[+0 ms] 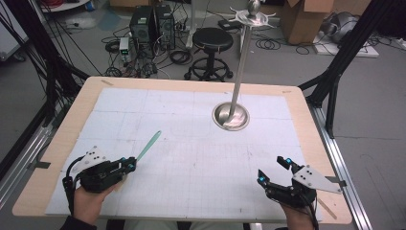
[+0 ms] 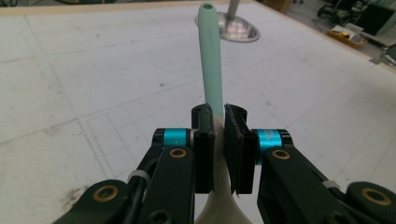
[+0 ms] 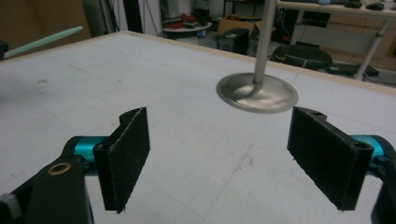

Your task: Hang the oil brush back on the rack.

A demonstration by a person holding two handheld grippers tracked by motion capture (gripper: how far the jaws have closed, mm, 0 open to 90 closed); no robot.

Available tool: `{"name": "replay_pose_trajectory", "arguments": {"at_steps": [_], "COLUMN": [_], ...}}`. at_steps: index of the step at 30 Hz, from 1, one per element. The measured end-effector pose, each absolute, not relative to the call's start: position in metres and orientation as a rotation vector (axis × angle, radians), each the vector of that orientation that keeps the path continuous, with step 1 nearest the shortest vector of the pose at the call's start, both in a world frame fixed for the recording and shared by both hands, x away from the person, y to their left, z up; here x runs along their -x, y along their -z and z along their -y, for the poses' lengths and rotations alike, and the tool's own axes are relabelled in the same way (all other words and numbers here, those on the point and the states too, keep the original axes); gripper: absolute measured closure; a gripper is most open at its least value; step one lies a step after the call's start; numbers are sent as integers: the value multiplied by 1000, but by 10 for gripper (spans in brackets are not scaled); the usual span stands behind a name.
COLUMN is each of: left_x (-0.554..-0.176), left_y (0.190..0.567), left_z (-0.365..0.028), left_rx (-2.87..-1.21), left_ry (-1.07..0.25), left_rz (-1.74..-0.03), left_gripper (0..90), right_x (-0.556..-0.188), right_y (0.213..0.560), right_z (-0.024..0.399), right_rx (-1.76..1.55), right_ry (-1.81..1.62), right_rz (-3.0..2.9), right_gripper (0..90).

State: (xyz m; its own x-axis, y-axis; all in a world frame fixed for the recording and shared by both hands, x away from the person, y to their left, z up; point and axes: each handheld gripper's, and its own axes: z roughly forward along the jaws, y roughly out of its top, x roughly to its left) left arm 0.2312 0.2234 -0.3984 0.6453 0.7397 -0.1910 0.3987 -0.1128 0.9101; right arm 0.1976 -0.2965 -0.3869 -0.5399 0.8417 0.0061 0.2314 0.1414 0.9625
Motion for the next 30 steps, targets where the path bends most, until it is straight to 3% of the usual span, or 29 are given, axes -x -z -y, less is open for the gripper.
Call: {"name": "replay_pose_trajectory", "arguments": {"at_steps": [10, 21, 30], "left_x": [-224, -217, -204], "left_y": [382, 371, 362], "left_z": [-209, -194, -181], "left_rx": [-1716, -1685, -1668], "left_ry": [-373, -371, -346], "left_rz": [-811, -731, -636], "left_gripper": [819, 819, 819], "right_x": [-200, -211, -209], "right_y": [358, 307, 327], "right_z": [273, 214, 158], "right_rx": [-851, -621, -548], "right_ry": [-1511, -1699, -1691], "right_rz": [-1888, -1910, -2062], "right_gripper": [197, 202, 204]}}
